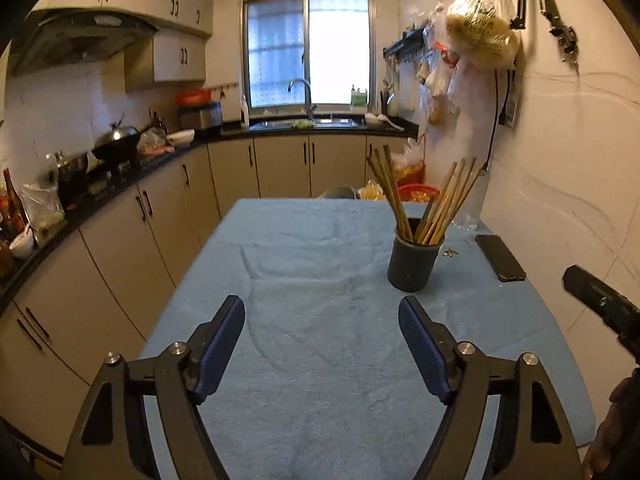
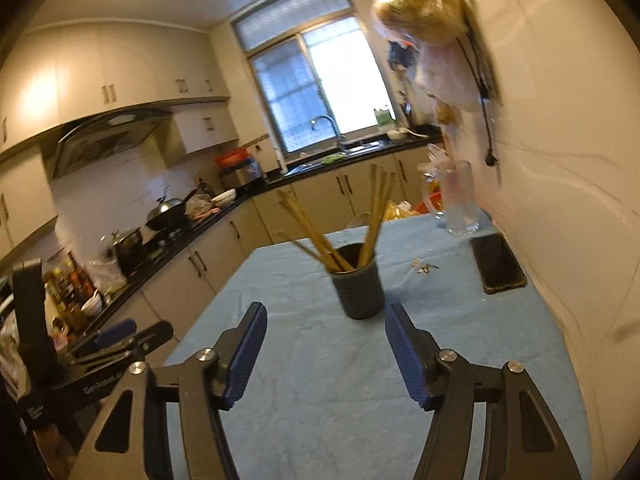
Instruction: Organize utensils
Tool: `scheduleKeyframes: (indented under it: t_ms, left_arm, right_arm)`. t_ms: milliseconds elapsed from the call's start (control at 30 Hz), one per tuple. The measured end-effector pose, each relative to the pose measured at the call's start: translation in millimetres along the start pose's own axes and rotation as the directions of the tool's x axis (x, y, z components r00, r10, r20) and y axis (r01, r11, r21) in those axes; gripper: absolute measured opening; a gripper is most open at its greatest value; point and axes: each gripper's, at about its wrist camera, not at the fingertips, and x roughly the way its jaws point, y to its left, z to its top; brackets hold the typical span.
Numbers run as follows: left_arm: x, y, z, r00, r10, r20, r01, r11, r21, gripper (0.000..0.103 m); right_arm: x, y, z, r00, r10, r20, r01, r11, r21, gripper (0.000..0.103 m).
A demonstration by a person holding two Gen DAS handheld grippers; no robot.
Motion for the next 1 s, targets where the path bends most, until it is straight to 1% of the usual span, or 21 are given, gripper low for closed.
scheduleKeyframes:
  t_ms: [100,333,567,700,900,1000]
  left_arm:
    - [-13.1,-1.3,-0.3,1.0,0.001,0.018,-0.001,1.0,-0.002,0.082]
    - [-27.9,-0.4,-4.6,1.0,0.021,0.01,-0.021,1.0,-0.01,0.085]
    - [-31.1,2.6,-8.1,0.999,0.05,-0.006,-0.051,0.998,-0.026,0.087]
    - [-31.9,3.2,-10.9,0.998,0.066,-0.007,-0.066,0.997,-0.035,0.088]
    - [-29.0,1.2,-10.4,0.997,0.077,-0.006,-0.077,0.997,-0.024,0.088]
    - [-25.3,2.6,-11.5,0.997,0.074,-0.019,-0.075,0.997,-0.025,0.088]
  right_arm:
    - [-10.5,9.4,-1.9,1.0,0.008,0.005,-0.008,1.0,-0.008,0.065]
    - [-27.4,22.0,-0.3,1.0,-0.008,0.024,0.009,1.0,-0.015,0.066]
    - [-37.1,33.8,-0.3,0.999,-0.018,0.039,0.02,0.999,-0.044,0.066]
    - [-42.2,33.9,0.2,0.998,-0.031,0.058,0.034,0.998,-0.048,0.069]
    - [-36.4,31.8,0.8,0.999,-0.021,0.041,0.023,0.999,-0.039,0.07]
    - [-33.6,33.4,1.0,0.999,-0.022,0.037,0.024,0.999,-0.044,0.07]
